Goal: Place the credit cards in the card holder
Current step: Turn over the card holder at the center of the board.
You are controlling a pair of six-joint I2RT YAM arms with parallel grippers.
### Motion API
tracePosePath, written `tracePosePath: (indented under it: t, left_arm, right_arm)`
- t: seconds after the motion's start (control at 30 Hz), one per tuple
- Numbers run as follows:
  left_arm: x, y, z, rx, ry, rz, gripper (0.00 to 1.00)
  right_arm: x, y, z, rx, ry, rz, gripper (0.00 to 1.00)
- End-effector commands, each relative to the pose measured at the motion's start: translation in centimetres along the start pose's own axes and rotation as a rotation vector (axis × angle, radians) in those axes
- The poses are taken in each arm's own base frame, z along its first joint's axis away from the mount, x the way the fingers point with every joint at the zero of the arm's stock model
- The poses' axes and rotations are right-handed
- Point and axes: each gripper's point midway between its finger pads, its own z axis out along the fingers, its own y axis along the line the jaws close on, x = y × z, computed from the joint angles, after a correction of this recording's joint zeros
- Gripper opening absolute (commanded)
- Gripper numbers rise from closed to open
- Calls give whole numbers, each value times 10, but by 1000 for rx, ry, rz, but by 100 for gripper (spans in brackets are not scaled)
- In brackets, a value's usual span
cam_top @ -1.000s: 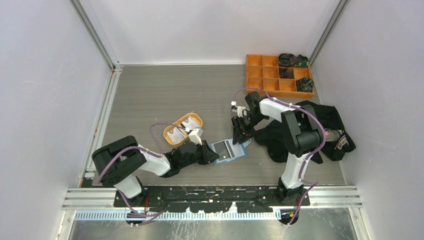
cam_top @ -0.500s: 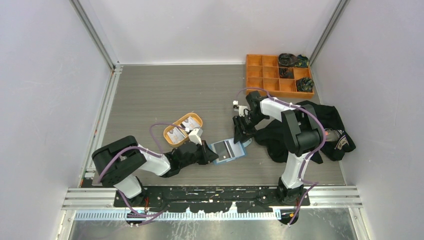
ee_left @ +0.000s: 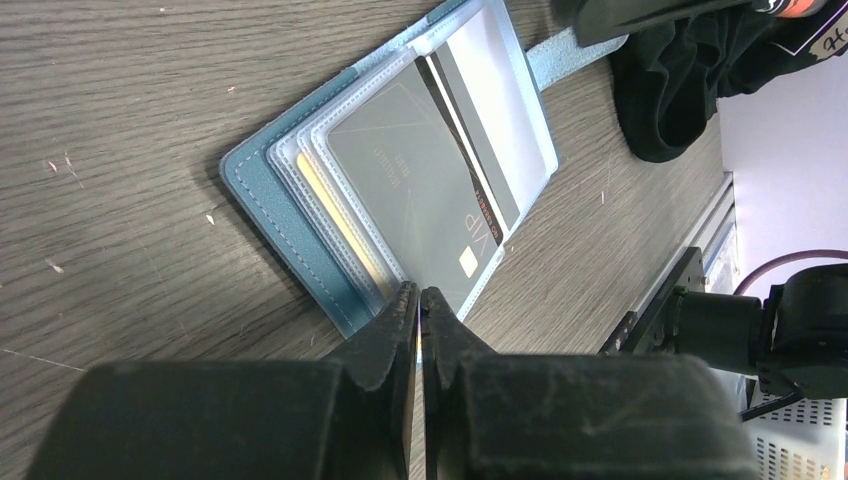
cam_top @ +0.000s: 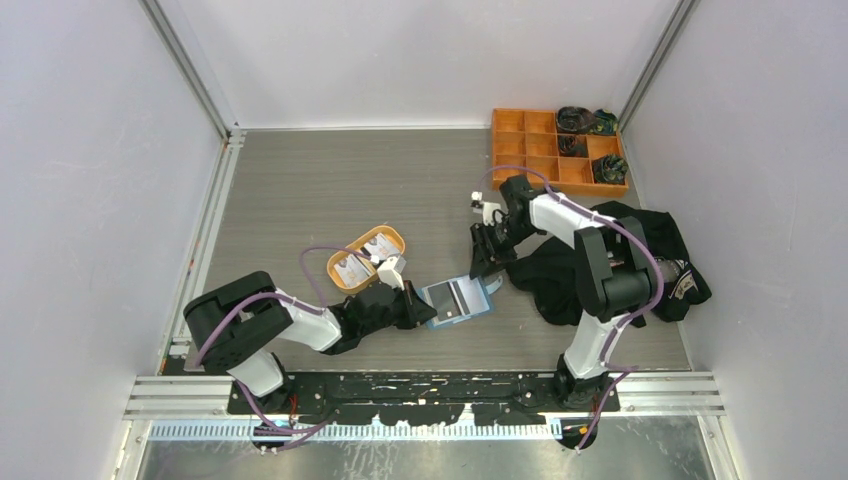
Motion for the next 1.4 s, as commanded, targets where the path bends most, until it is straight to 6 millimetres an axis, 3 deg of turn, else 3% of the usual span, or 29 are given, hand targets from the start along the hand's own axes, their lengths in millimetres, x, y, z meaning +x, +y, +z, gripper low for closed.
tracePosePath:
  t: [0.0, 0.27, 0.67, 0.8, 0.93, 1.07, 1.17, 1.37]
  left_arm:
    - [0, 9, 0, -48, 1, 24, 6]
    - [1, 9, 1, -48, 3, 25, 6]
    - [1, 8, 1, -44, 4, 23, 6]
    - [1, 8, 0, -42, 3, 22, 6]
    - [0, 8, -1, -42, -1, 22, 6]
    - [1, 8, 0, -42, 1, 22, 6]
    - [1, 7, 0, -38, 3, 20, 6]
    - [1, 7, 0, -38, 3, 20, 6]
  right_arm:
    - [-10, 19, -19, -51, -67, -71, 44]
    - [3, 13, -1, -86, 31, -30, 41]
    - [12, -15, 19, 29, 104, 4, 42]
    - [9, -10, 18, 24, 101, -12, 42]
    - [-5, -4, -2, 60, 17, -81, 42]
    - [-10, 17, -17, 5, -56, -141, 42]
    - [-3, 25, -13, -62, -17, -135, 42]
    - [5, 14, 1, -51, 54, -92, 41]
